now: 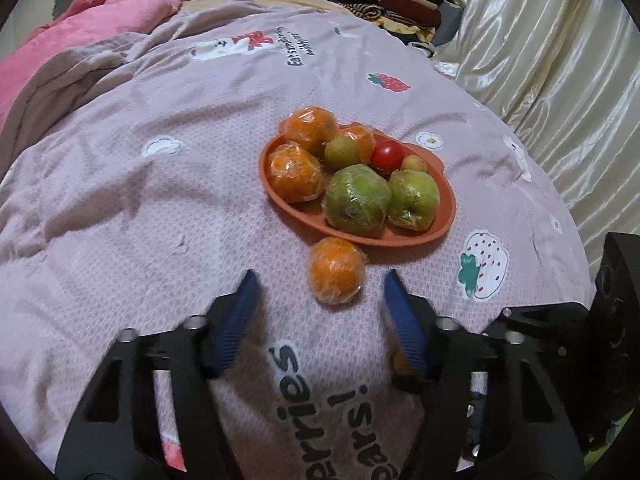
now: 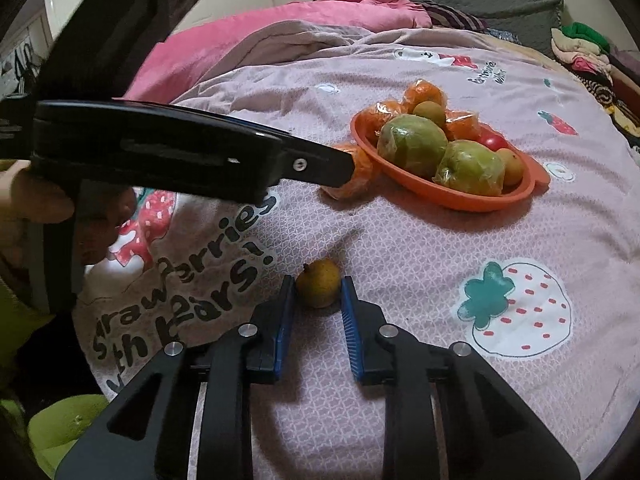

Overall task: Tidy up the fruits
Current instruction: 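Grasp the last small tan fruit with the right tool while the left tool grasps the wrapped orange, then carry the tan fruit and wrapped orange into the orange plate with both tools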

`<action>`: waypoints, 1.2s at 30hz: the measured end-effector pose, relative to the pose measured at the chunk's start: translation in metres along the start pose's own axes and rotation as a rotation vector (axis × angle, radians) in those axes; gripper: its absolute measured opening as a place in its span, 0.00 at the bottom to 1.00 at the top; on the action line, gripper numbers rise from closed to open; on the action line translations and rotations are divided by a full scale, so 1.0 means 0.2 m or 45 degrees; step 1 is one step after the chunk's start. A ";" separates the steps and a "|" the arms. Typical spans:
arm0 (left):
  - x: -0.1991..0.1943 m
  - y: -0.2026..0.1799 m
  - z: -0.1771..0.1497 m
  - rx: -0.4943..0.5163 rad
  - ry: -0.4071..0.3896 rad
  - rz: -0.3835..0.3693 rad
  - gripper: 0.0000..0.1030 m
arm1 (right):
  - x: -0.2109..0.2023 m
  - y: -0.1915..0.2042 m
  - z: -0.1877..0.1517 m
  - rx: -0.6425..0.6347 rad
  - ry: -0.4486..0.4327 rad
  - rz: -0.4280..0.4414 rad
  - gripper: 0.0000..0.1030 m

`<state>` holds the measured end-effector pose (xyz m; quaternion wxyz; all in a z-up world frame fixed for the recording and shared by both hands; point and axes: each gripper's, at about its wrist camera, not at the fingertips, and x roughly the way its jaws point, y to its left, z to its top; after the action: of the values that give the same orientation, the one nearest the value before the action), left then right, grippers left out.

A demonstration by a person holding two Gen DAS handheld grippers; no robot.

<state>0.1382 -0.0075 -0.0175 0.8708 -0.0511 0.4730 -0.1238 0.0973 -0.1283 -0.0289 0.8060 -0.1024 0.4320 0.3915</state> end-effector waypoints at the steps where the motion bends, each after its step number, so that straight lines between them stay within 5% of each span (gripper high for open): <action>1: 0.01 -0.01 0.00 0.003 0.009 -0.007 0.49 | -0.01 0.00 0.00 0.005 -0.002 0.003 0.22; 12: 0.12 -0.01 0.02 0.004 0.082 -0.050 0.25 | -0.09 -0.09 -0.03 0.067 -0.039 0.001 0.21; 36: -0.11 0.04 0.12 -0.054 -0.073 -0.077 0.25 | -0.28 -0.22 0.10 0.099 -0.180 -0.051 0.21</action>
<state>0.1478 0.0045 0.0120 0.8786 -0.0873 0.4487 -0.1384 0.1225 -0.1787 0.0194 0.8455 -0.0520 0.3868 0.3644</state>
